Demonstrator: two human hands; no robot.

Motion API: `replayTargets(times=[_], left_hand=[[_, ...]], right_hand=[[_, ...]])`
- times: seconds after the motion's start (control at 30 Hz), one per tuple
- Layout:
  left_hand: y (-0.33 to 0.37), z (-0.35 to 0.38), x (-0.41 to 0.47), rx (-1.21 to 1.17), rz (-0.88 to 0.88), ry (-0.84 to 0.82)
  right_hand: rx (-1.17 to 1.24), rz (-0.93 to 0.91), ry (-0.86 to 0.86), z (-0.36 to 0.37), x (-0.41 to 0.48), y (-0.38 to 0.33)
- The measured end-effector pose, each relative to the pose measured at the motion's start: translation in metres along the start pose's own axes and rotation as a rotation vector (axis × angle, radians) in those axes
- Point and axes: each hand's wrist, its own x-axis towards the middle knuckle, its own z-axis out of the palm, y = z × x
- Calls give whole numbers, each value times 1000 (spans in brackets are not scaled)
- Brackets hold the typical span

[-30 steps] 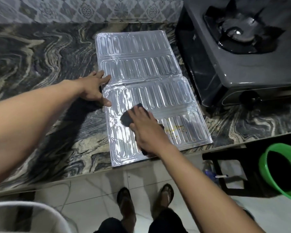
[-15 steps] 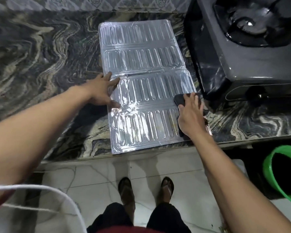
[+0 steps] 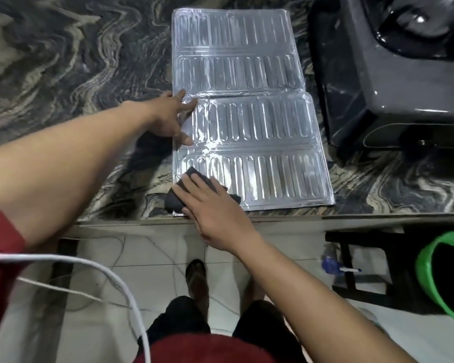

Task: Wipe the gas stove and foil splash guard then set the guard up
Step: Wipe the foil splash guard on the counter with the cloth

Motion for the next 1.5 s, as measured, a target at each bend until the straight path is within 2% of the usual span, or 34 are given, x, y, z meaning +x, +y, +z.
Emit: replayTargets(times=[0.1, 0.3, 0.43, 0.57, 0.8, 0.9, 0.97, 1.03, 1.17, 1.27, 1.5], left_hand=[[8, -2, -1, 9, -30, -8], [18, -2, 3, 16, -88, -1], [22, -2, 6, 41, -127, 15], [29, -1, 1, 63, -161, 48], [65, 9, -33, 153, -205, 202], [89, 11, -51, 124, -134, 286], [114, 11, -64, 16, 0, 354], [144, 8, -80, -170, 136, 363], [191, -6, -108, -614, 288, 185], [212, -25, -121, -789, 381, 170], [237, -70, -138, -983, 383, 374]], right_hand=[[29, 45, 2, -11, -31, 36], [62, 346, 72, -42, -86, 118], [174, 531, 116, -57, -105, 149], [221, 539, 119, -60, -110, 143], [170, 349, 77, -62, -127, 131], [342, 409, 113, -78, -125, 132], [438, 493, 209, -95, -123, 135], [468, 498, 282, -115, -121, 136], [695, 421, 336, -157, -117, 137], [837, 355, 374, -188, -118, 138], [1148, 196, 421, -244, -137, 136]])
